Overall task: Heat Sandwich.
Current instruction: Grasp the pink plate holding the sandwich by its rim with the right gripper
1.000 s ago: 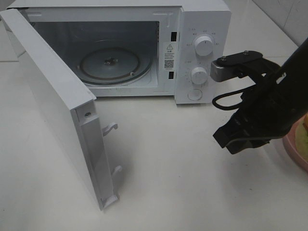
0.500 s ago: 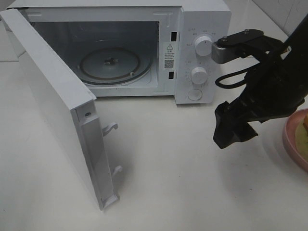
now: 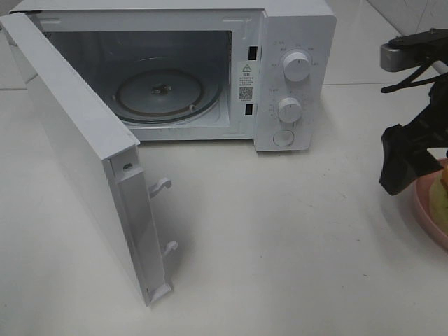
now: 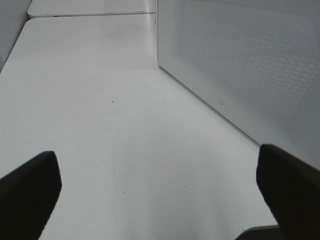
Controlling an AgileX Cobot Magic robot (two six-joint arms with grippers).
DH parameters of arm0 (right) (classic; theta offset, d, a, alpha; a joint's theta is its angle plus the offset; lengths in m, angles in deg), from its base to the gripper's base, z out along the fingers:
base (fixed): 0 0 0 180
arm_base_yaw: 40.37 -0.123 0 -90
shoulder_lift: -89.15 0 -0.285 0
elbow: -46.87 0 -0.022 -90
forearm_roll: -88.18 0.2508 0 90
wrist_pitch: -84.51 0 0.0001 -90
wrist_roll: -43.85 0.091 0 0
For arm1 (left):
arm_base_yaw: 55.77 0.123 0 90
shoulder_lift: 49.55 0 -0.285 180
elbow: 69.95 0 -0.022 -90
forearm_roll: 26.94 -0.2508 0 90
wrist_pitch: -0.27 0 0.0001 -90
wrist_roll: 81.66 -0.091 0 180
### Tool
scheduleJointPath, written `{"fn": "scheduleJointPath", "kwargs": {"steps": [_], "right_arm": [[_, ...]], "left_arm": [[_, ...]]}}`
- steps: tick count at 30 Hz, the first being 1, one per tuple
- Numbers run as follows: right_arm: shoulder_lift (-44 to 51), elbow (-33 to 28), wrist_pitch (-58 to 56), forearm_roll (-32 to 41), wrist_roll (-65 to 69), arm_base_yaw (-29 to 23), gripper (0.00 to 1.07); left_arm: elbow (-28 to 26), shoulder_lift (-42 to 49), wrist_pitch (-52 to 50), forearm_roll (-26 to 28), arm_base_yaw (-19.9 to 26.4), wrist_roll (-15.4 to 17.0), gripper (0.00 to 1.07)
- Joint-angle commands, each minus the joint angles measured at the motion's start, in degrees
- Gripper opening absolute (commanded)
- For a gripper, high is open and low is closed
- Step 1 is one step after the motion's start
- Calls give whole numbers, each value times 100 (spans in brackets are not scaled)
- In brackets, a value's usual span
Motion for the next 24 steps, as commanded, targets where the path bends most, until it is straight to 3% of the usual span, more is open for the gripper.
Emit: {"fn": "scheduleJointPath", "kwargs": {"steps": [1,7,24], "right_arm": [[57,23,-92,-69,34,275,99],[-149,23,-34,-69,292,710,98],[-1255,23,550,-86,533,808,96]], "left_arm": [[23,115,-80,29,-23,11,100],[23,115,-80,29,-23,11,100],[23,115,-80,29,-23,11,100]]}}
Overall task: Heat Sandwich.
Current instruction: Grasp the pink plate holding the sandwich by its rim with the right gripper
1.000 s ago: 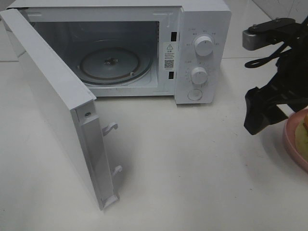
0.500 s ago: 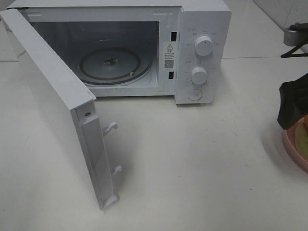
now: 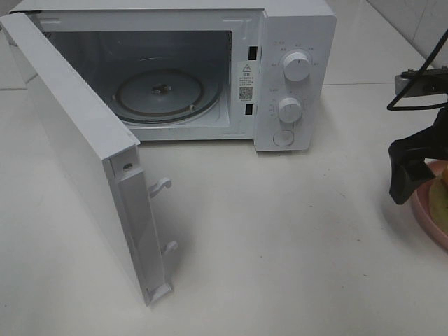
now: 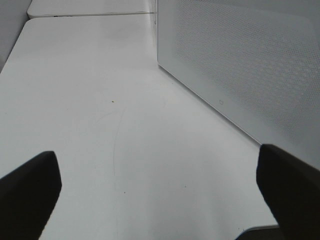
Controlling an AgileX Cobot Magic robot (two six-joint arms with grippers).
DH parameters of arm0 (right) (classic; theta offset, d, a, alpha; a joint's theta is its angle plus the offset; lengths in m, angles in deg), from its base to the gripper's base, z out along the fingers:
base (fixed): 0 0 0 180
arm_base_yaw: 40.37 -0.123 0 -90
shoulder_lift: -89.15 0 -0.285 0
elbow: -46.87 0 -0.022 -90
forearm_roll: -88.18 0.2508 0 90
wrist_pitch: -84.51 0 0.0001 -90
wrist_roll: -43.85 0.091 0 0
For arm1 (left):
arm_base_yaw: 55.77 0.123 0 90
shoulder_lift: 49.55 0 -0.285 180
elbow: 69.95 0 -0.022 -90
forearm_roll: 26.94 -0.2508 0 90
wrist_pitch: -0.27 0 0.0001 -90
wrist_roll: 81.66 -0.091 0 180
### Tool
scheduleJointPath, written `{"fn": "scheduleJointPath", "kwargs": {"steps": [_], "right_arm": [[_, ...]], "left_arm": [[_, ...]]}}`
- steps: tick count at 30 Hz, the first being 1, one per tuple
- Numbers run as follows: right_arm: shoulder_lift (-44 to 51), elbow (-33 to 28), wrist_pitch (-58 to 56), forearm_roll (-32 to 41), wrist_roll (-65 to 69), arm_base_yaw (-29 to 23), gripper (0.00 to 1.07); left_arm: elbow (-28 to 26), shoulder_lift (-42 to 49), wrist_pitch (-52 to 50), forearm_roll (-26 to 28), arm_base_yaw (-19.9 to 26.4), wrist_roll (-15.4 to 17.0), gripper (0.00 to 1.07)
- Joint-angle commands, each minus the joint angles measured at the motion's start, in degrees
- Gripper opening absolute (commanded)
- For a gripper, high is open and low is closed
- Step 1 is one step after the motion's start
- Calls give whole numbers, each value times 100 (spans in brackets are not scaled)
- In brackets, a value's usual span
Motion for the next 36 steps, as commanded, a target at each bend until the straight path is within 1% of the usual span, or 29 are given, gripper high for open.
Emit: {"fn": "scheduleJointPath", "kwargs": {"steps": [1,9,12,13,15,36], "right_arm": [[-229,17,120,-23,69,34,96],[-636,17,441,-57,126,34,95],[-733,17,550,-160,206,34,94],[-808,17,659,-344,338,34,94],[-888,17,688,-481,464,34,94],[-1713,17,1341,-510,481,34,92]], "left_arm": [[23,115,-80,29,-23,11,100],[23,115,-80,29,-23,11,100],[23,115,-80,29,-23,11,100],[23,115,-80,29,-23,11,100],[23,115,-80,29,-23,11,100],[23,115,-80,29,-23,11,100]]}}
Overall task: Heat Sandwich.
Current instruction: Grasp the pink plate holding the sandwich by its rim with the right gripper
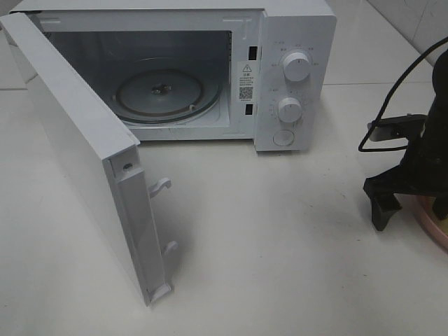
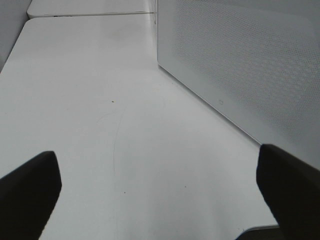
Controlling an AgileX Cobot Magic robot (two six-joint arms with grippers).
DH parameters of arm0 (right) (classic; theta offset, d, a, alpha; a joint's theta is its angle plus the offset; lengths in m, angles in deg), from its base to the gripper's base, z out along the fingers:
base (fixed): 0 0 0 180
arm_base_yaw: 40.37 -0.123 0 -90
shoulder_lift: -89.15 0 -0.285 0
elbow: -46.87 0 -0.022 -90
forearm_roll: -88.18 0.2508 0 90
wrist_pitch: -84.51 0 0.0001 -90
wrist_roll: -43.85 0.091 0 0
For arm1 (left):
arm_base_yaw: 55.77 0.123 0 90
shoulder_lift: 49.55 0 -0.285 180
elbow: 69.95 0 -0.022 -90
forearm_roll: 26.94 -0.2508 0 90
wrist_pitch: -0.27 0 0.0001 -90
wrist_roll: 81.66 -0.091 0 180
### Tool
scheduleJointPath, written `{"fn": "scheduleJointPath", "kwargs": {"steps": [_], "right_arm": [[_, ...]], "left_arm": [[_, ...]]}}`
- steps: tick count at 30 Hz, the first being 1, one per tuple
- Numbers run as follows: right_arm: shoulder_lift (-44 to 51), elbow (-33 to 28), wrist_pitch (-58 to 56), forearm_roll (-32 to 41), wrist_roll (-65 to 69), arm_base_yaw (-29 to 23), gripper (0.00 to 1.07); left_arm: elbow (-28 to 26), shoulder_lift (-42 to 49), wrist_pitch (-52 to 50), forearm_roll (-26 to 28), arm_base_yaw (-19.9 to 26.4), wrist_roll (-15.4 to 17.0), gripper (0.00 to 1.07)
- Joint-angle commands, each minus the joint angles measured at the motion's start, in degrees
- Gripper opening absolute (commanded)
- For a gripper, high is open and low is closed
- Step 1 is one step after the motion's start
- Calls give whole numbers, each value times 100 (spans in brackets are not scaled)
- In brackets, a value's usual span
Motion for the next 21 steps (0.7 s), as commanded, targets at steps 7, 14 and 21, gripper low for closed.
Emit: {"fn": "scheduleJointPath", "kwargs": {"steps": [7,14,21], "right_arm": [[-115,17,183,-183,138,34,90],[-115,17,155,-281,120,34,83],[-115,17,40,-613,688,34,44]], "left_arm": [[23,115,-80,29,-23,11,100],[23,115,-80,29,-23,11,100],[23,115,-80,29,-23,11,100]]}}
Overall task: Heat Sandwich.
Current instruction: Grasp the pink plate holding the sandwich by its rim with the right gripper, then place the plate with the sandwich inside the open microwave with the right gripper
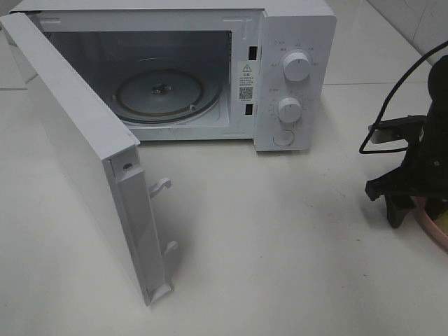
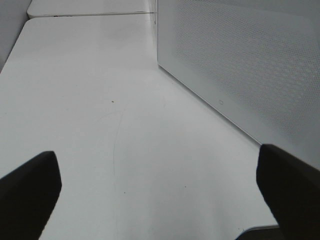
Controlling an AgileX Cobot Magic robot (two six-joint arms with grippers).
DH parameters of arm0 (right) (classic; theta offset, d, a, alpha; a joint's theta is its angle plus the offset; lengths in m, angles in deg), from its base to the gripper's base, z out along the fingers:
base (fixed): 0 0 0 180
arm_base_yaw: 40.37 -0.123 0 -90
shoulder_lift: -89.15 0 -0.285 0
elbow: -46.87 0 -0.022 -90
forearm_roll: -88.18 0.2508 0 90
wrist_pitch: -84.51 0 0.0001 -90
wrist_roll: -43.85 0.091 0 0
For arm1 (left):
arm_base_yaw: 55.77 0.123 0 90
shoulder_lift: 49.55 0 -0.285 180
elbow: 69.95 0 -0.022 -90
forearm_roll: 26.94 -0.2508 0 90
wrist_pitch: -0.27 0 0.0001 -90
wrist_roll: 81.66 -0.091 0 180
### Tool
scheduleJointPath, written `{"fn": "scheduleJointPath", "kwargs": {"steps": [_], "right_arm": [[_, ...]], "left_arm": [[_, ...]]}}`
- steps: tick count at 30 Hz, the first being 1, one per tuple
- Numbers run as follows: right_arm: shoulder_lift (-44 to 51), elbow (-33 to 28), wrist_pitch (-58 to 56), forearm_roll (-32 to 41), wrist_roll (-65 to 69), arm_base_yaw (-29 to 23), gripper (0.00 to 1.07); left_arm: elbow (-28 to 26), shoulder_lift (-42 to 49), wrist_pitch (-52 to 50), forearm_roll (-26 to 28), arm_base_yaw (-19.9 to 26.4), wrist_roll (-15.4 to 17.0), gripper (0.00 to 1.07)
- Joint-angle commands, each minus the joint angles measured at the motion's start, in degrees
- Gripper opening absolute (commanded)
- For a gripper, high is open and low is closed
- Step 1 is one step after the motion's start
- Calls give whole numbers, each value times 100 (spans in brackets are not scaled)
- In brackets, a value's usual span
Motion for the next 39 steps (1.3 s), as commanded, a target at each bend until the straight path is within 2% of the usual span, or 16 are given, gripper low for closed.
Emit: {"fn": "scheduleJointPath", "kwargs": {"steps": [1,3,4,5,6,8,24,39], "right_arm": [[-11,11,-120,-160,264,34,44],[-11,11,-143,-269,372,34,32],[-11,11,-183,-384,516,34,21],[-11,11,-206,-441,579,34,15],[-11,11,-206,-441,579,34,15],[-11,11,-258,-476,642,34,0],[52,11,-493,-487,842,-11,0],[189,11,-1341,-1541,1765,-837,0]], "left_arm": [[23,115,-80,29,-23,11,100],[23,115,-80,29,-23,11,100],[23,115,-80,29,-23,11,100],[23,115,-80,29,-23,11,100],[23,115,-80,29,-23,11,100],[23,115,-80,29,-23,11,100],[23,115,-80,29,-23,11,100],[23,115,-80,29,-23,11,100]]}}
